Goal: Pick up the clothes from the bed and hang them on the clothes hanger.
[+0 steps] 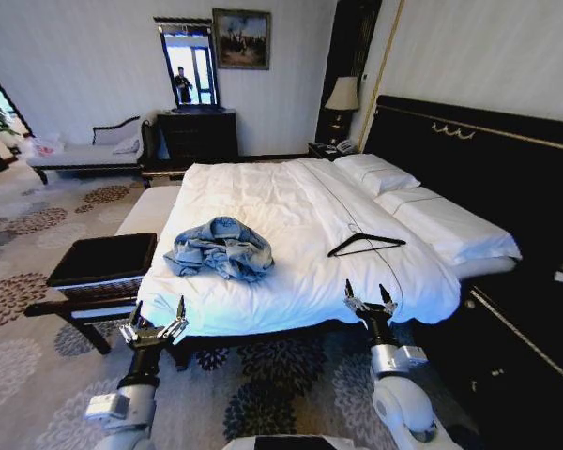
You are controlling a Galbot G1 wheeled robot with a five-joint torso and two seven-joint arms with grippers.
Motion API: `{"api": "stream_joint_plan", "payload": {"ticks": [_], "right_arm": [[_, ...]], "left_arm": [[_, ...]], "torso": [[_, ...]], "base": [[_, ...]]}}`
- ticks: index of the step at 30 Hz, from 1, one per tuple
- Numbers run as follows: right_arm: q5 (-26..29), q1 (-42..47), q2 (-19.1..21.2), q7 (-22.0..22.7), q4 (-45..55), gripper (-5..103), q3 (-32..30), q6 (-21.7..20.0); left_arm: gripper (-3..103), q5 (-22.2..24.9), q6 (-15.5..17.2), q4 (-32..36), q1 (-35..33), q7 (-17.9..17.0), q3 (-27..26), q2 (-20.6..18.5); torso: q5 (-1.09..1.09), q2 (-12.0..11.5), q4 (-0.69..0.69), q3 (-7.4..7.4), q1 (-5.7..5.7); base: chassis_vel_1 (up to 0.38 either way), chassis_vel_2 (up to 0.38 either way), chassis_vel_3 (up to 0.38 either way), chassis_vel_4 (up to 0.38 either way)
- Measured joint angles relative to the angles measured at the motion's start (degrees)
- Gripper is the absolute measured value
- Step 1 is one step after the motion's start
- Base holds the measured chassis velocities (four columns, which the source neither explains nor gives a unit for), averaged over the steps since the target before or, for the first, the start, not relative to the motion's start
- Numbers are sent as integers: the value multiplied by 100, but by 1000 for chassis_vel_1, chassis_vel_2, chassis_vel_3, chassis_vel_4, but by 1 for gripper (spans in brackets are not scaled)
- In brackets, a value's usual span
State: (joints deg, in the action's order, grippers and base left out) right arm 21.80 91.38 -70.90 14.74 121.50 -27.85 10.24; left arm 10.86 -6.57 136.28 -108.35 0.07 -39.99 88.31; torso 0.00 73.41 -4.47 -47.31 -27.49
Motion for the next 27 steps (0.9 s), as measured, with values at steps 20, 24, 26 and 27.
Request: {"api": "stream_joint_plan", "payload": {"ticks": [20, 24, 26, 27], "right_arm": [[-6, -98, 64, -3, -86, 100, 44, 27], [-6, -117, 79, -2, -98, 100, 46, 31], [-4, -121, 80, 0, -106, 100, 46, 36], [-3, -123, 80, 1, -112, 100, 46, 42]], "left_arm": [[100, -38, -16, -26, 3, 3, -17, 26], [100, -42, -16, -26, 2, 3, -19, 31], [100, -47, -16, -26, 1, 3, -19, 31], [100, -48, -15, -26, 1, 3, -20, 32]], "torso": [[0, -1, 0, 0, -2], [0, -2, 0, -1, -3], [1, -2, 0, -1, -2], [1, -1, 0, 0, -1]], "base": [[-157, 227, 151, -233], [-29, 215, 35, -202], [-10, 177, 1, -191], [14, 172, -8, -168]]}}
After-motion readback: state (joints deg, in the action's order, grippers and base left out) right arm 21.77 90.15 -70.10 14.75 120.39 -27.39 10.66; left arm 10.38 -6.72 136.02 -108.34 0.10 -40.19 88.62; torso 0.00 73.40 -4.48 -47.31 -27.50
